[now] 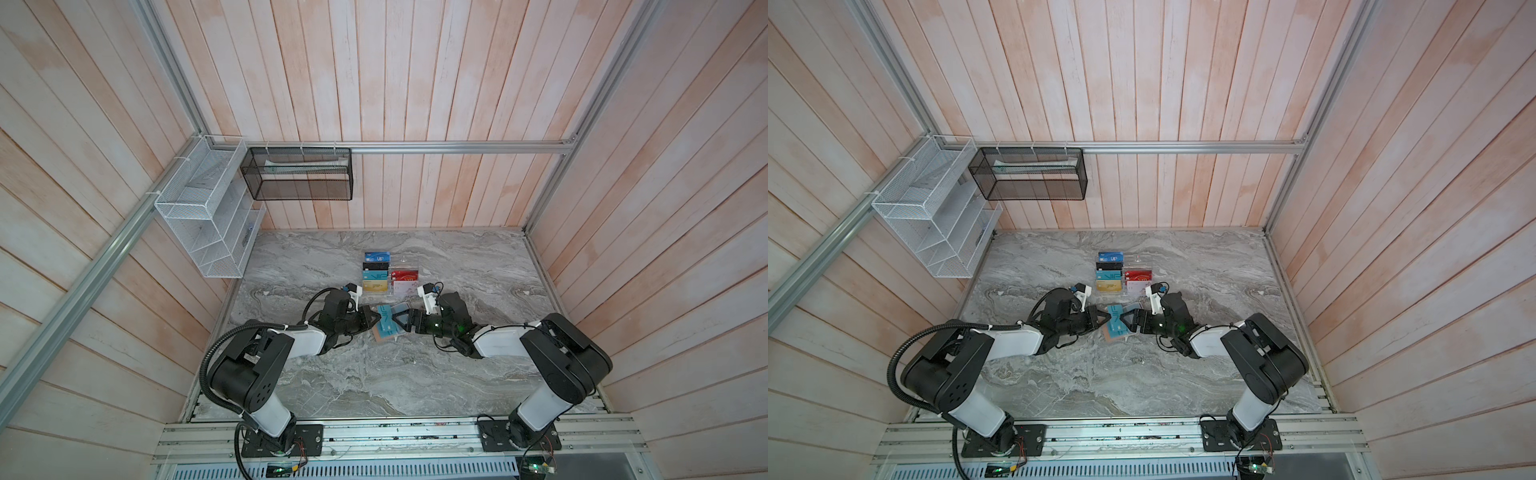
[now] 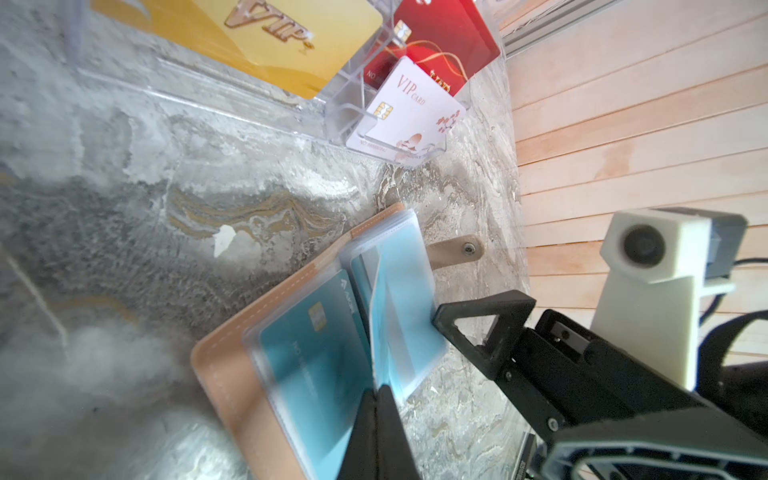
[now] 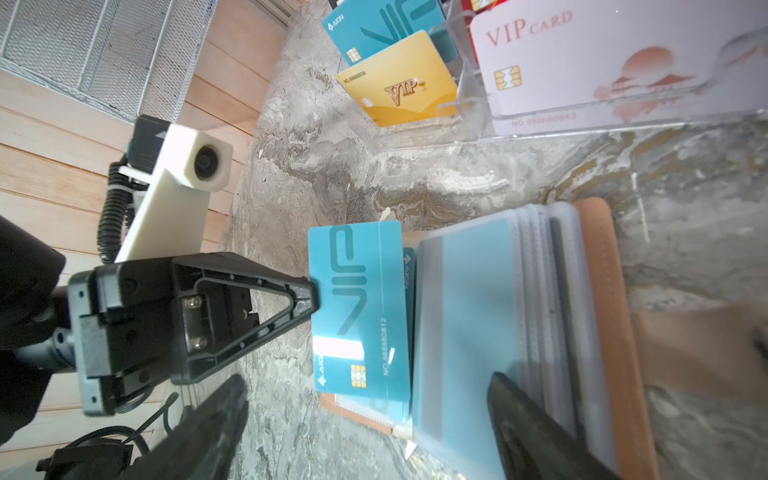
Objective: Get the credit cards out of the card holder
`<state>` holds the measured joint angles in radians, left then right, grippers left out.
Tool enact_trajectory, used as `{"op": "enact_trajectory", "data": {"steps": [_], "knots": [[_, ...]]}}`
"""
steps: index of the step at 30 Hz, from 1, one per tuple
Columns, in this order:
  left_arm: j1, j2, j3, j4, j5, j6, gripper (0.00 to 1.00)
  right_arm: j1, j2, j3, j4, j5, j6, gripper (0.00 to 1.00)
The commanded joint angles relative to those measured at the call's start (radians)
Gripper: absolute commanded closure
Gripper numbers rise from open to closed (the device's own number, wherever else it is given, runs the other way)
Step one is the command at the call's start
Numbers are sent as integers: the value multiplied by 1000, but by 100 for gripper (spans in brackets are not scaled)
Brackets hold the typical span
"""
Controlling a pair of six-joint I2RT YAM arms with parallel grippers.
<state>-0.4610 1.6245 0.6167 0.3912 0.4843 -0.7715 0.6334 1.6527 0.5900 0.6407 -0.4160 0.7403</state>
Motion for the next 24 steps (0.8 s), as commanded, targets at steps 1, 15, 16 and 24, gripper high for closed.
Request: {"op": "enact_trajectory", "data": {"steps": [1, 15, 16, 24], "knots": [[6, -44, 27, -107, -35, 95, 100, -5, -33, 15, -41, 15, -27, 9], [7, -160, 166, -383, -132, 351, 100, -29, -143, -2, -126, 29, -86, 7], [7, -173, 173, -397, -145, 366, 100, -32, -153, -2, -135, 31, -92, 7], [5, -226, 293, -548, -228, 563, 100, -51, -232, 15, -241, 68, -146, 5]]}}
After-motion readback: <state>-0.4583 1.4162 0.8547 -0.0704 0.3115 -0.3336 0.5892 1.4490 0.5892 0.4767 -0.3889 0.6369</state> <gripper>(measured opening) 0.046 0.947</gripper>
